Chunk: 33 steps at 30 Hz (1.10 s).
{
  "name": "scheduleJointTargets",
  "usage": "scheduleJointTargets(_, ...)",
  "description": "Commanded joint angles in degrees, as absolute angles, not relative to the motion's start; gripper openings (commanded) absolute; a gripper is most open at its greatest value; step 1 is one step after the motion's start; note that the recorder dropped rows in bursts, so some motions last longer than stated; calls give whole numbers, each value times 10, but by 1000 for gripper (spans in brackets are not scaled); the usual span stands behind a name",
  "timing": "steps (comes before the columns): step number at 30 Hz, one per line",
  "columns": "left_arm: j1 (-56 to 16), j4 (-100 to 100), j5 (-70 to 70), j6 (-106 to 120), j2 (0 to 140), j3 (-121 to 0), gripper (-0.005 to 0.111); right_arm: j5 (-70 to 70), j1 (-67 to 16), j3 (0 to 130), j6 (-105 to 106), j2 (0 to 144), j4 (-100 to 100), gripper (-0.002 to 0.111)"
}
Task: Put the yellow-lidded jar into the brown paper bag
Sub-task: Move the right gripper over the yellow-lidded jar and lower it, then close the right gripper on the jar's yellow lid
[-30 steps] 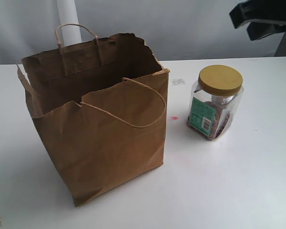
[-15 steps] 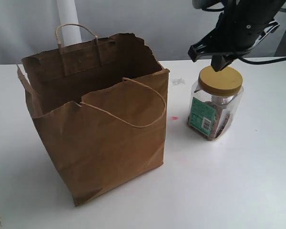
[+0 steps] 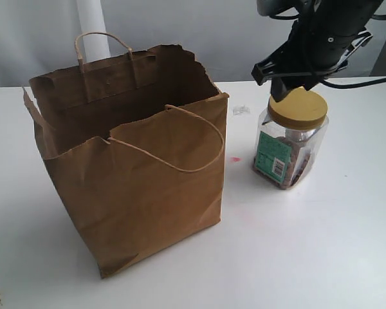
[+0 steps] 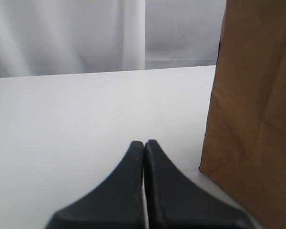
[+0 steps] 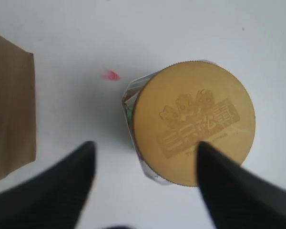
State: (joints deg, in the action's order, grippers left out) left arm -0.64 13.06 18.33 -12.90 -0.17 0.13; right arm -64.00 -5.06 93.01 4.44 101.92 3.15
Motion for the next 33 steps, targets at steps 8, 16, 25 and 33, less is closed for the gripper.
scheduleJointTargets(8, -9, 128, 178, -131, 0, 0, 1, -632, -46, 934, 0, 1016, 92, 105)
scheduleJointTargets(16, -9, 128, 178, -131, 0, 0, 1, -590, -44, 934, -24, 1055, 100, 105)
scheduleJointTargets(25, -9, 128, 178, -131, 0, 0, 1, -572, 8, 934, 45, 1087, 4, 105)
scheduleJointTargets(33, -9, 128, 178, -131, 0, 0, 1, -556, 7, 934, 47, 1109, 0, 105)
